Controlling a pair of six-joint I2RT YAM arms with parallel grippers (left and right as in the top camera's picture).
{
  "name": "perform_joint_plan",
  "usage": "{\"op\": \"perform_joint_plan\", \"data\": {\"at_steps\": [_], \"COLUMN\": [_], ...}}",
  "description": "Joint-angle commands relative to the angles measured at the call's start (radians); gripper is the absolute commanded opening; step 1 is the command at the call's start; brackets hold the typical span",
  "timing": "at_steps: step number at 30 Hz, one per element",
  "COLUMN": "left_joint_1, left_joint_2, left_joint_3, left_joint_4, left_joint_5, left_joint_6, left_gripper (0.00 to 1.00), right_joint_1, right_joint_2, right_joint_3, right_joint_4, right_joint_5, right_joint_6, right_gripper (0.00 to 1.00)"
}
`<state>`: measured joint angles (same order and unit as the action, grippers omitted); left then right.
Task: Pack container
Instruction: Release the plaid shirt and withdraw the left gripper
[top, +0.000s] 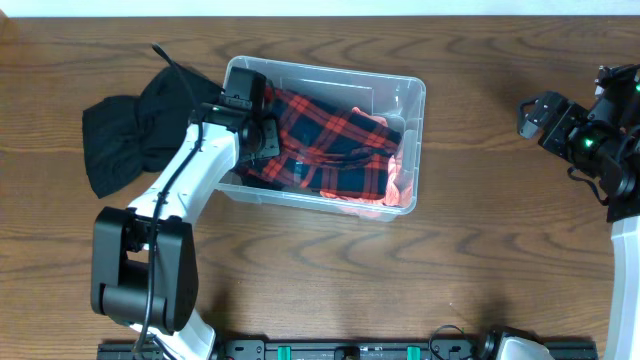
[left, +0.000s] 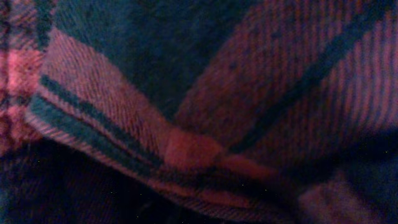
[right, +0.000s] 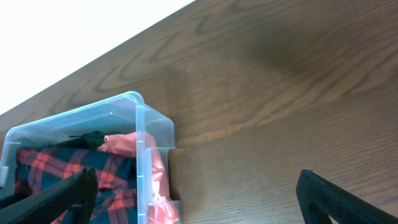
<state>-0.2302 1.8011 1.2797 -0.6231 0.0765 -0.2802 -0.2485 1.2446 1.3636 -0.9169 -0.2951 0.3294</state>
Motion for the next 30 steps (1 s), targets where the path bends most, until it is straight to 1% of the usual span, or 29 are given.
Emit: {"op": "perform_joint_plan", "data": {"at_steps": [1,3,5,6,8,9,10,12,14,16,18,19,22,24,26,30], "left_joint_1": [-0.002,-0.002,-0.002,0.001,0.014,0.029,0.043,0.101,0.197,0.307,0.459,0.505,0.685,0.77,0.838,0.925], "left_joint_2": [0.035,-0.01,-0.091,-0.138,-0.239,-0.297,-0.336,-0.42,-0.479,-0.497,-0.481,-0.471,-0.383,-0.309,-0.221,-0.064], "left_joint_3": [-0.006,0.011,0.038,0.049,0.065,0.07,0.072,0.072,0.072,0.072,0.067,0.064,0.059,0.059,0.059,0.059], "left_joint_4": [-0.028,-0.05,-0.074,-0.08,-0.082,-0.083,-0.083,-0.094,-0.122,-0.161,-0.206,-0.216,-0.237,-0.236,-0.232,-0.188], "left_joint_5": [0.047,0.047,0.047,0.047,0.04,0.021,0.002,-0.043,-0.051,-0.05,-0.001,0.032,0.193,0.3,0.384,0.502], "left_joint_6": [0.013,0.013,0.013,0.013,0.006,-0.012,-0.029,-0.062,-0.085,-0.099,-0.1,-0.099,-0.088,-0.075,-0.072,-0.072], "left_gripper": [0.21,0.22,0.26,0.31,0.47,0.57,0.62,0.72,0.75,0.8,0.82,0.82,0.83,0.86,0.86,0.87], "right_joint_1": [-0.006,-0.006,-0.006,-0.006,-0.006,-0.006,-0.006,-0.006,-0.006,-0.006,-0.006,-0.006,-0.006,-0.006,-0.006,-0.006], "right_joint_2": [-0.005,-0.006,-0.006,-0.006,-0.006,-0.006,-0.006,-0.006,-0.006,-0.005,-0.006,-0.006,-0.006,-0.006,-0.006,-0.006], "right_joint_3": [0.0,0.0,0.0,0.0,0.0,0.0,0.0,0.0,0.0,0.0,0.0,0.0,0.0,0.0,0.0,0.0], "right_joint_4": [0.0,0.0,0.0,0.0,0.0,0.0,0.0,0.0,0.0,0.0,0.0,0.0,0.0,0.0,0.0,0.0], "right_joint_5": [0.0,0.0,0.0,0.0,0.0,0.0,0.0,0.0,0.0,0.0,0.0,0.0,0.0,0.0,0.0,0.0], "right_joint_6": [0.006,0.006,0.006,0.006,0.006,0.006,0.006,0.006,0.006,0.006,0.006,0.006,0.006,0.006,0.006,0.006], "right_gripper": [0.99,0.99,0.99,0.99,0.99,0.99,0.99,0.99,0.99,0.99,0.99,0.99,0.99,0.99,0.99,0.99]}}
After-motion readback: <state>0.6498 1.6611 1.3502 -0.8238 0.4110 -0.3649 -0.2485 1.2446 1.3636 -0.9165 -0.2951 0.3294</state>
